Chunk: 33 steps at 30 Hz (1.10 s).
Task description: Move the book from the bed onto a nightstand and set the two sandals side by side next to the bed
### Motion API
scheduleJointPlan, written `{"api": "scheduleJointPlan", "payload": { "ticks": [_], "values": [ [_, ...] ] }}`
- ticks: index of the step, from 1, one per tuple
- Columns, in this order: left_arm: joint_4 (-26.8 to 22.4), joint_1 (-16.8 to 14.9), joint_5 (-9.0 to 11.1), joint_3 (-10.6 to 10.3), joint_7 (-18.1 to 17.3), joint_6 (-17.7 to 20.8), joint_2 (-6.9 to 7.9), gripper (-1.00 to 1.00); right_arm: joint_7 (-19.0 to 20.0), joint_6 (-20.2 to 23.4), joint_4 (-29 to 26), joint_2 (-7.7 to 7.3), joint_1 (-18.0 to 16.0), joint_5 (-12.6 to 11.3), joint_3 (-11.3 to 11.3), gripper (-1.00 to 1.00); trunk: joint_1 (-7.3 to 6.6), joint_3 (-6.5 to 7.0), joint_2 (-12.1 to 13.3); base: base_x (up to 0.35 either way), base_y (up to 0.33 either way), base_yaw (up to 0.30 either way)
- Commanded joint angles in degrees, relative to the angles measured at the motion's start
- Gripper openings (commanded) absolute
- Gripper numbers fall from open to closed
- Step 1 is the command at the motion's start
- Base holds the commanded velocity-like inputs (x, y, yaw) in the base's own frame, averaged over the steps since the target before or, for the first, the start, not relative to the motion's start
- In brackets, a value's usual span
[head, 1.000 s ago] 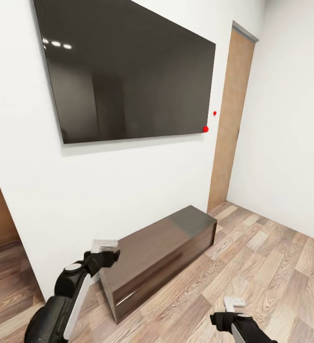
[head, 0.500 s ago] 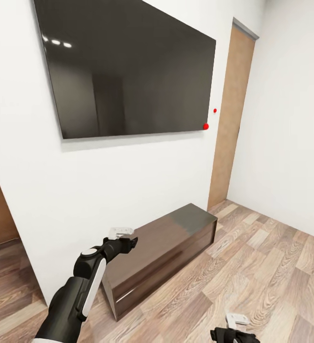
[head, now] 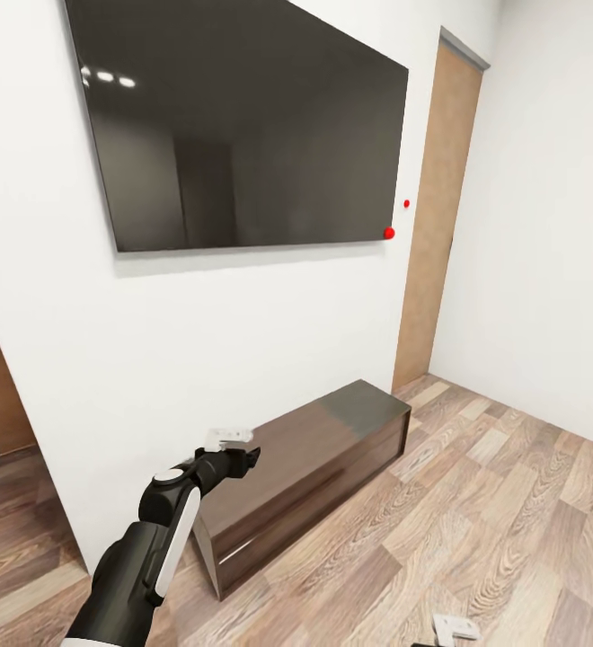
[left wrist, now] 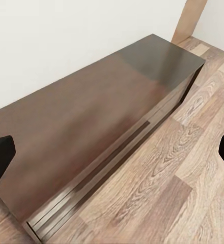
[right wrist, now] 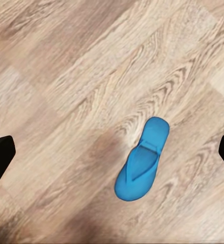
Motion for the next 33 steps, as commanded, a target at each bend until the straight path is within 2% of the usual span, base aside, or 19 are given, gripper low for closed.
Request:
{"api": "scheduleJointPlan", "payload": {
  "ticks": [1,4,9,16,20,33],
  "values": [
    [0.00,0.00,0.00,-0.02,0.00,0.00,0.00,1.00,0.02,0.01,0.02,-0.02,0.00,-0.01,-0.04,1.00,0.23,-0.18,-0.42,0.000,0.000,0.000],
    [0.02,0.00,0.00,-0.03,0.00,0.00,0.00,1.00,0.02,0.02,0.04,-0.04,-0.02,-0.02,-0.08,1.00,0.89,-0.72,-1.62,0.000,0.000,0.000],
    [0.04,0.00,0.00,-0.05,0.00,0.00,0.00,1.00,-0.09,0.00,0.00,-0.05,-0.05,-0.28,-1.61,1.00,1.98,-1.62,-3.63,0.000,0.000,0.000],
    [0.20,0.00,0.00,-0.05,0.00,0.00,0.00,1.00,-0.19,0.02,-0.27,-0.13,-0.09,-0.30,-7.40,1.00,3.52,-2.88,-6.43,0.000,0.000,0.000],
    [0.20,0.00,0.00,-0.05,0.00,-0.01,0.00,1.00,-2.04,0.01,-0.39,-0.14,-0.09,-0.24,-9.07,1.00,4.40,-3.60,-8.04,0.000,0.000,0.000],
    [0.29,0.00,0.00,-0.05,0.00,-0.03,0.00,1.00,-2.85,0.06,-2.01,-0.38,-0.17,0.44,-9.27,1.00,7.26,-5.93,-13.25,0.000,0.000,0.000]
  ]
}}
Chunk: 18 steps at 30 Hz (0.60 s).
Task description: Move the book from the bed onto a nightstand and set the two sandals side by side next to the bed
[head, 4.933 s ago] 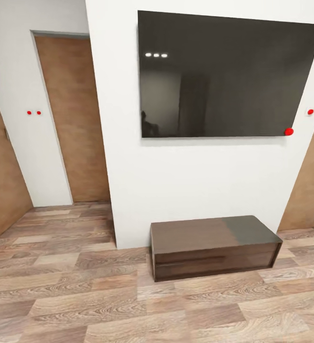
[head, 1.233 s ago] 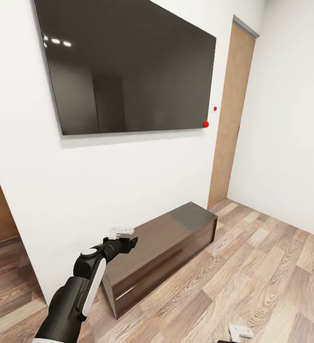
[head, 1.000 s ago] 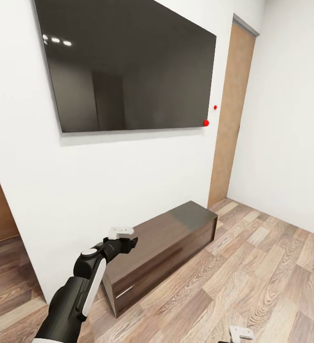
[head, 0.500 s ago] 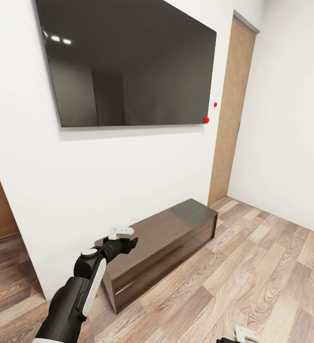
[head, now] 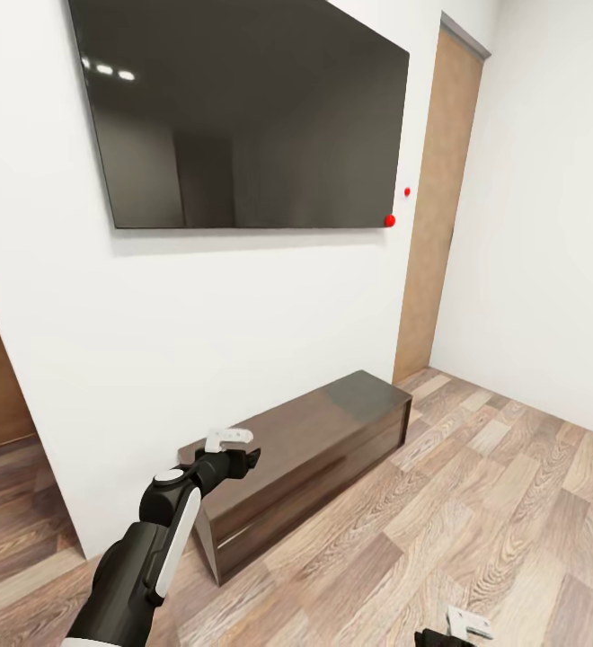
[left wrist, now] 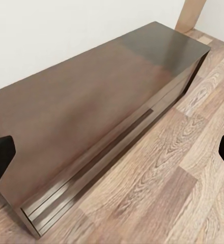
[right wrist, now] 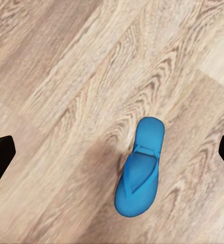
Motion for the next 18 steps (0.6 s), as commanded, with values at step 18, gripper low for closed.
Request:
{"api": "scheduleJointPlan", "payload": {
  "ticks": [18],
  "values": [
    [0.18,0.00,-0.03,0.00,0.00,-0.06,0.00,1.00,0.22,7.02,-0.38,-1.45,-2.37,-0.33,-0.07,1.00,3.96,-3.24,-7.24,0.000,0.000,0.000]
  ]
}}
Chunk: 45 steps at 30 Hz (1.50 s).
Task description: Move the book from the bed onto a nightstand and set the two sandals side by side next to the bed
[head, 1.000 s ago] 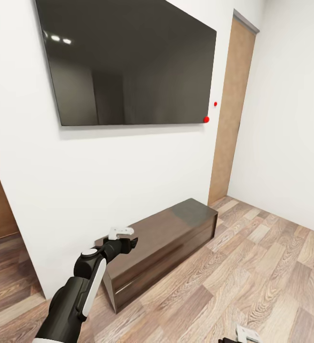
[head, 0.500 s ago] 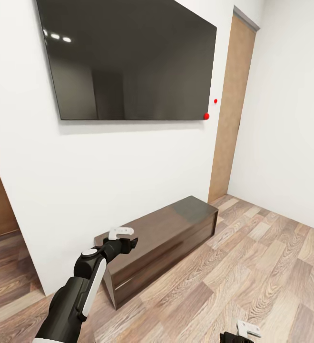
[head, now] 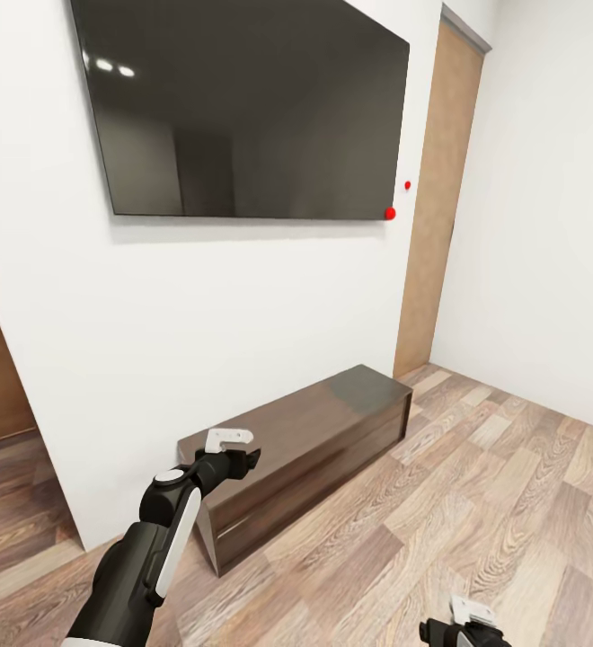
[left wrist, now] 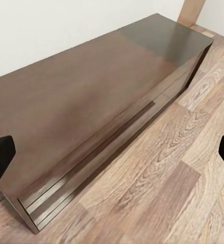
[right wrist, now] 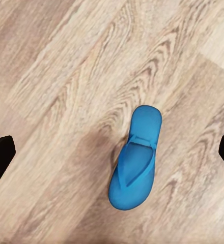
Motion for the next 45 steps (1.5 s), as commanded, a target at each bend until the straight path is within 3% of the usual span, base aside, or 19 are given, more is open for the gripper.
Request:
{"api": "scheduleJointPlan", "payload": {
  "ticks": [1,29,39,45],
  "values": [
    [0.00,0.00,0.01,0.00,0.00,0.00,0.00,1.00,-0.01,0.01,0.01,-0.09,0.00,-0.04,-0.02,1.00,0.23,-0.18,-0.42,0.000,0.000,0.000],
    [0.22,0.00,0.02,0.00,0.06,-0.09,0.00,1.00,0.33,-0.14,-1.34,-4.22,-0.01,-0.33,-0.01,1.00,6.38,-5.21,-11.65,0.000,0.000,0.000],
    [0.26,0.00,0.04,0.00,0.03,-0.09,0.00,1.00,5.96,0.38,-1.60,-4.83,-0.01,-0.23,-0.01,1.00,8.57,-7.01,-15.66,0.000,0.000,0.000],
    [0.27,0.00,0.04,0.00,0.05,-0.09,0.00,1.00,6.22,0.39,-1.56,-5.28,-0.01,-0.40,-0.01,1.00,9.89,-8.08,-18.06,0.000,0.000,0.000]
  ]
}}
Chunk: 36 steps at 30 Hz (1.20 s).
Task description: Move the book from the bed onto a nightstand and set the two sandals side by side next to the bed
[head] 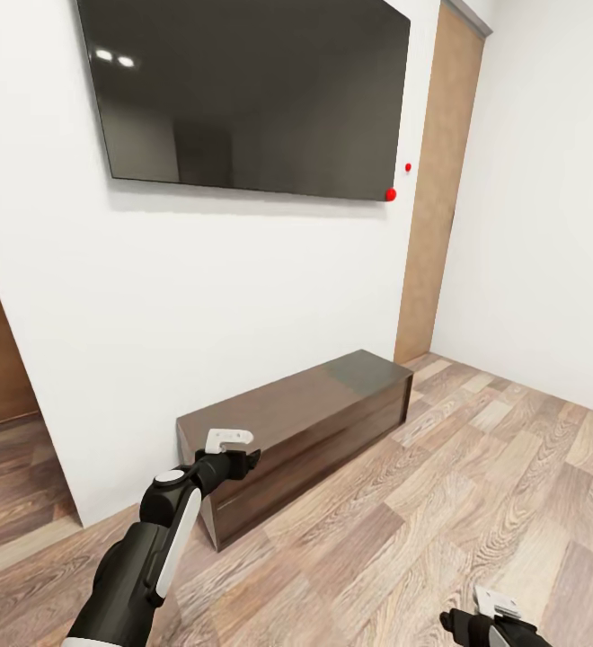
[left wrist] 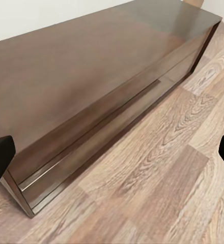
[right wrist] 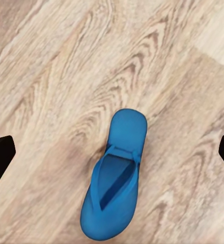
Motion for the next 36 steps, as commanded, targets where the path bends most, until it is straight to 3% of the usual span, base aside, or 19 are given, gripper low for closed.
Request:
{"api": "scheduleJointPlan", "payload": {
  "ticks": [1,4,36],
  "values": [
    [-0.02,0.00,0.01,0.00,0.01,0.00,0.00,1.00,0.01,-0.01,0.01,-0.03,0.00,-0.02,0.00,1.00,0.23,-0.18,-0.42,0.000,0.000,0.000],
    [-0.02,0.00,0.01,0.00,-0.01,0.00,0.00,1.00,0.03,-0.04,0.02,-0.15,0.00,-0.05,0.00,1.00,0.89,-0.72,-1.62,0.000,0.000,0.000],
    [-0.06,0.00,0.01,0.00,-0.05,0.00,0.00,1.00,0.06,0.72,0.80,0.01,0.00,-0.24,0.00,1.00,1.71,-7.81,-2.05,0.000,0.000,0.000]
  ]
}}
